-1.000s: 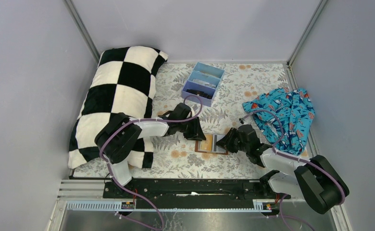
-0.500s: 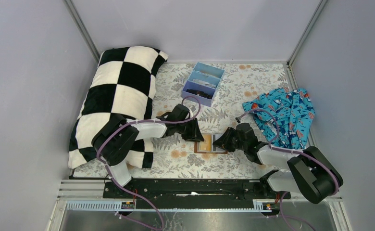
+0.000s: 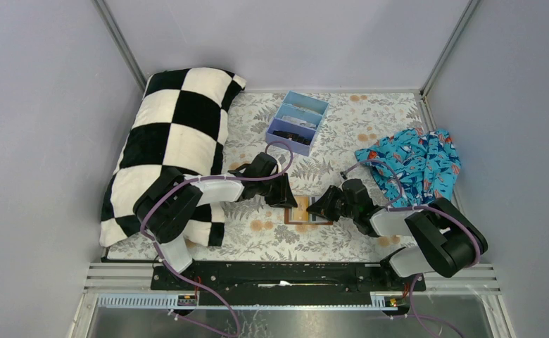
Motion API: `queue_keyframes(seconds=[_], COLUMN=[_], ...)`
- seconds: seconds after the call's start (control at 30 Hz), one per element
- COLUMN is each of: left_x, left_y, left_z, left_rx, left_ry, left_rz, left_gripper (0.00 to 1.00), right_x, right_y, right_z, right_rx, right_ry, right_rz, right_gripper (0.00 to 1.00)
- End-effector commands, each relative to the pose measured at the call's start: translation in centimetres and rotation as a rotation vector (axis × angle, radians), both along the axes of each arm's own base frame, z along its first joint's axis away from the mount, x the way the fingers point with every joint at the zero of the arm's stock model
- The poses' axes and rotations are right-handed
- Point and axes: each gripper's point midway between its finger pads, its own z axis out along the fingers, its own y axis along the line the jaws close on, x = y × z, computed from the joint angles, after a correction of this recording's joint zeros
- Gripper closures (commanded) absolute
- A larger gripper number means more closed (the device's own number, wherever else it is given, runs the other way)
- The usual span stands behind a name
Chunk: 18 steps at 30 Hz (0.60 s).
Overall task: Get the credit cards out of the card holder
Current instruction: Remove the credit card from the card holder.
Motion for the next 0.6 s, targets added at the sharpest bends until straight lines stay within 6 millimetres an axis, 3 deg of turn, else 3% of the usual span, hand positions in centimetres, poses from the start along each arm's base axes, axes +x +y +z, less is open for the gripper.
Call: queue_keyframes(seconds=[0.0,0.13,0.43,0.57], left_x=[-0.4,-0.6,-0.7,-0.8], left_y=[0.8,0.7,0.3,0.3], left_z=[-1.3,-2.0,-2.9,-3.4], left_rx=[0.036,0.048,0.045,0.054], left_ry=[0.008,0.026,0.039,0.05], left_rz=[0.001,0.0,-0.008,-0.007], left_gripper=[0.68,0.72,0.93,1.0], right_x=[-0.3,-0.3,-0.3,-0.4], right_y=[-0.4,-0.4,-0.1,-0.2], right_z=[-0.9,-1.0,-0.9,-1.0], right_rx=[-0.014,-0.014,0.002,0.004], right_ry=[0.025,0.027,0.032,0.036], right_rz=[-0.006,-0.008,-0.004,-0.009], right_gripper=[0.78,0.78,0.79,0.92])
